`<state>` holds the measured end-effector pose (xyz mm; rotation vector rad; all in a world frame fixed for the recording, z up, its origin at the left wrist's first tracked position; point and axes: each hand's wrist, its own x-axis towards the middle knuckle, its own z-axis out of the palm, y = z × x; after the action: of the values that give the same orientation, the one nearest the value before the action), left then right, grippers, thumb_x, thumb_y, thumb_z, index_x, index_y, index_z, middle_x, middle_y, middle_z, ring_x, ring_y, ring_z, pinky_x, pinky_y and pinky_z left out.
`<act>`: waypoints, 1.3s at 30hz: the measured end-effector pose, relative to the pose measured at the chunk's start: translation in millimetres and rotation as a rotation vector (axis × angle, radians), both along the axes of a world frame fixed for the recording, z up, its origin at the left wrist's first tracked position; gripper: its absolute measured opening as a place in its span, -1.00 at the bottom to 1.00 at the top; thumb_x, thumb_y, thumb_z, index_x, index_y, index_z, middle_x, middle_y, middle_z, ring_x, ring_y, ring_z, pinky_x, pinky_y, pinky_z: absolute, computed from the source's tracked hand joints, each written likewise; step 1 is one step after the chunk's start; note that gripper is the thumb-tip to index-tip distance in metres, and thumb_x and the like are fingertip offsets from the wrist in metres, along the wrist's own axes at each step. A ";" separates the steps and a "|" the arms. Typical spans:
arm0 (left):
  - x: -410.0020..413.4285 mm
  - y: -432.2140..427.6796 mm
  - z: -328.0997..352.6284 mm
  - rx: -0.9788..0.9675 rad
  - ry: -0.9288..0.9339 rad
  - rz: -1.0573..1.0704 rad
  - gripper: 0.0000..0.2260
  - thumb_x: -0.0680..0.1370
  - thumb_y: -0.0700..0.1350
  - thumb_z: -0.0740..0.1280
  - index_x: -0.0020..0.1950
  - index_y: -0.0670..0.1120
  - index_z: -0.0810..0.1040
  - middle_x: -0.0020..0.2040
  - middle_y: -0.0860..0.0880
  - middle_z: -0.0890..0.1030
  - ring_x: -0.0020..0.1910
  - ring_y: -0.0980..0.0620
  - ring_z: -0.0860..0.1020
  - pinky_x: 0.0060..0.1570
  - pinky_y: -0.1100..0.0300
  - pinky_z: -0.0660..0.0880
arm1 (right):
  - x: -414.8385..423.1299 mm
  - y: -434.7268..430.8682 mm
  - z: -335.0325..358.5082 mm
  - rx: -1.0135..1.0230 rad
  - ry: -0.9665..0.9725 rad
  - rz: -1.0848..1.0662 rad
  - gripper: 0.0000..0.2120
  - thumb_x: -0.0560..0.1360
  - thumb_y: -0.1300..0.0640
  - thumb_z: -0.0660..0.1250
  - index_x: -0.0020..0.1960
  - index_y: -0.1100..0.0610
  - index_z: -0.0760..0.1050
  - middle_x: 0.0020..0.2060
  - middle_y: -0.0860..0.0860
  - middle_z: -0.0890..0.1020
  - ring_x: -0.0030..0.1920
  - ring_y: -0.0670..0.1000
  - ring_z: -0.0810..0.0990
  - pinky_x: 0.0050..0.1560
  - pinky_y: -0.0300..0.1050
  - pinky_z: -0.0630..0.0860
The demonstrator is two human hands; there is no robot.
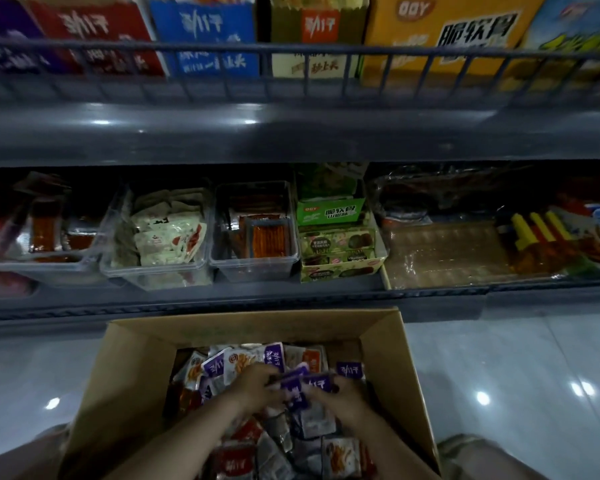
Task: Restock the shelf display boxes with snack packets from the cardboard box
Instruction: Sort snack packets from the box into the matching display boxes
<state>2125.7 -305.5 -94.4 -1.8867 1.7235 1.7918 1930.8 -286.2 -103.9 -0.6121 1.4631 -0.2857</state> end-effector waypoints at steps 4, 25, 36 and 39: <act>10.2 -8.8 66.3 -0.094 0.108 0.176 -0.91 0.46 -0.03 0.47 -0.13 0.02 0.58 -0.25 0.11 0.64 -0.26 0.27 0.59 -0.23 0.36 0.46 | 11.0 -7.3 54.6 -0.129 -0.099 -0.144 -0.74 0.43 0.09 0.46 0.02 0.24 0.64 -0.09 0.19 0.70 -0.06 0.14 0.69 0.03 0.01 0.61; 35.7 45.6 284.1 0.130 0.754 0.749 -0.59 0.65 0.08 0.07 0.23 -0.16 0.54 0.07 -0.20 0.66 0.09 -0.16 0.63 0.17 -0.11 0.48 | 55.3 22.2 283.3 -0.456 -0.258 -0.330 -0.76 0.44 0.20 0.43 0.09 0.20 0.56 -0.11 0.19 0.71 -0.09 0.21 0.69 -0.01 0.17 0.60; 23.5 48.4 287.5 -0.064 0.677 0.600 -0.63 0.45 0.00 0.39 0.20 -0.14 0.53 -0.07 -0.08 0.70 -0.08 0.00 0.68 -0.07 0.14 0.60 | 58.6 28.5 293.9 -0.592 -0.252 -0.301 -0.76 0.45 0.21 0.42 0.11 0.17 0.56 -0.06 0.14 0.71 -0.05 0.17 0.69 0.05 0.18 0.59; 23.2 48.0 280.0 -0.137 0.578 0.560 -0.53 0.40 0.12 0.38 0.18 -0.14 0.54 -0.04 -0.18 0.68 -0.04 -0.09 0.66 0.16 -0.03 0.53 | 62.7 32.0 294.9 -0.614 -0.224 -0.241 -0.77 0.42 0.23 0.45 0.07 0.15 0.58 -0.05 0.11 0.71 -0.04 0.13 0.69 0.08 0.12 0.57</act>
<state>2148.9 -257.6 185.7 -2.2251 1.5665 2.7097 1993.5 -254.2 190.9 -0.8595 1.2236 -0.9842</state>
